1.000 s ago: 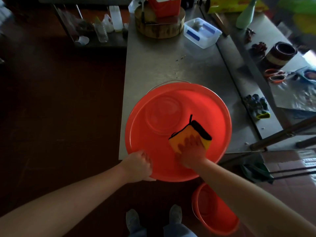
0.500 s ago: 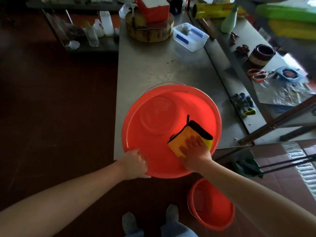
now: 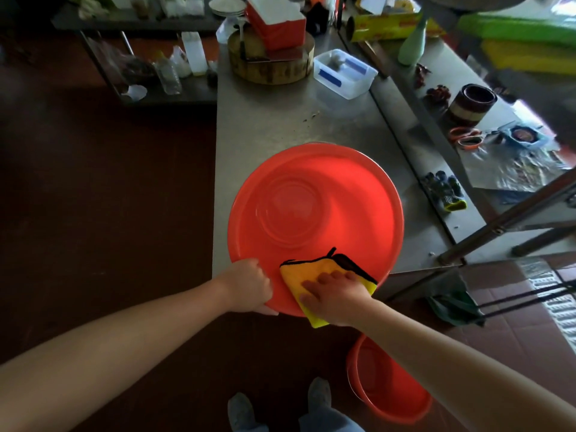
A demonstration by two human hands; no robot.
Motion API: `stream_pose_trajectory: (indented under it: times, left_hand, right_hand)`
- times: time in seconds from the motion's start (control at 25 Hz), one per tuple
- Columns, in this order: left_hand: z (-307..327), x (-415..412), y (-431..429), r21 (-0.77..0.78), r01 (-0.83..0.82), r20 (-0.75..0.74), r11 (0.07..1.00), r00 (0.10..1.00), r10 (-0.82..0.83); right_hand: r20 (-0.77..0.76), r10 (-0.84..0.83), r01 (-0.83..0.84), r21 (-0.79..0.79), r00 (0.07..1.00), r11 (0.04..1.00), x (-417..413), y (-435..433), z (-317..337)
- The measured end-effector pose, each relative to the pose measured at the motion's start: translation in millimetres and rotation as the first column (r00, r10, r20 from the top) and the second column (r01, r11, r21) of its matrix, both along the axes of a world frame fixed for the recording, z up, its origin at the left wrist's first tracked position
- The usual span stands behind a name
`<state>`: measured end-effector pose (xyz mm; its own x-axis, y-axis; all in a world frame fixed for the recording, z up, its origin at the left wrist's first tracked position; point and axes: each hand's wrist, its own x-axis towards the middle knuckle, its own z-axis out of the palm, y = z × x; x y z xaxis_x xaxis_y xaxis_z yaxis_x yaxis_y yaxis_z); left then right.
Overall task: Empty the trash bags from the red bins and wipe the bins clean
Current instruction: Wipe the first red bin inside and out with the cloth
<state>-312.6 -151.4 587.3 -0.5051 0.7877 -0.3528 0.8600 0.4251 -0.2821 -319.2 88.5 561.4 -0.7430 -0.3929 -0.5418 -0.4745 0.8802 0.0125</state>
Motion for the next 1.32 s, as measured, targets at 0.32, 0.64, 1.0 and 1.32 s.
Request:
stream_pose_trajectory:
  times: [0.32, 0.64, 1.0, 1.32]
  left_hand:
    - [-21.4, 4.9, -7.4, -0.027, 0.164, -0.013, 0.986, 0.986, -0.164]
    - [-30.0, 13.4, -10.8, -0.079, 0.150, -0.076, 0.986, 0.985, -0.156]
    - [-12.6, 10.1, -15.2, -0.077, -0.020, -0.058, 0.997, 0.998, 0.015]
    - [-15.0, 6.7, -11.3, -0.062, 0.075, -0.058, 0.995, 0.995, -0.079]
  right_hand:
    - [-0.067, -0.053, 0.053, 0.003, 0.996, 0.999, -60.6, -29.3, -76.3]
    - [0.054, -0.094, 0.092, 0.038, 0.994, 0.995, -92.6, -42.1, -95.6]
    - [0.014, -0.026, 0.025, 0.014, 1.000, 1.000, -0.7, -1.1, -10.8]
    - [-0.029, -0.025, 0.025, -0.007, 0.999, 1.000, -52.0, -15.8, -56.9]
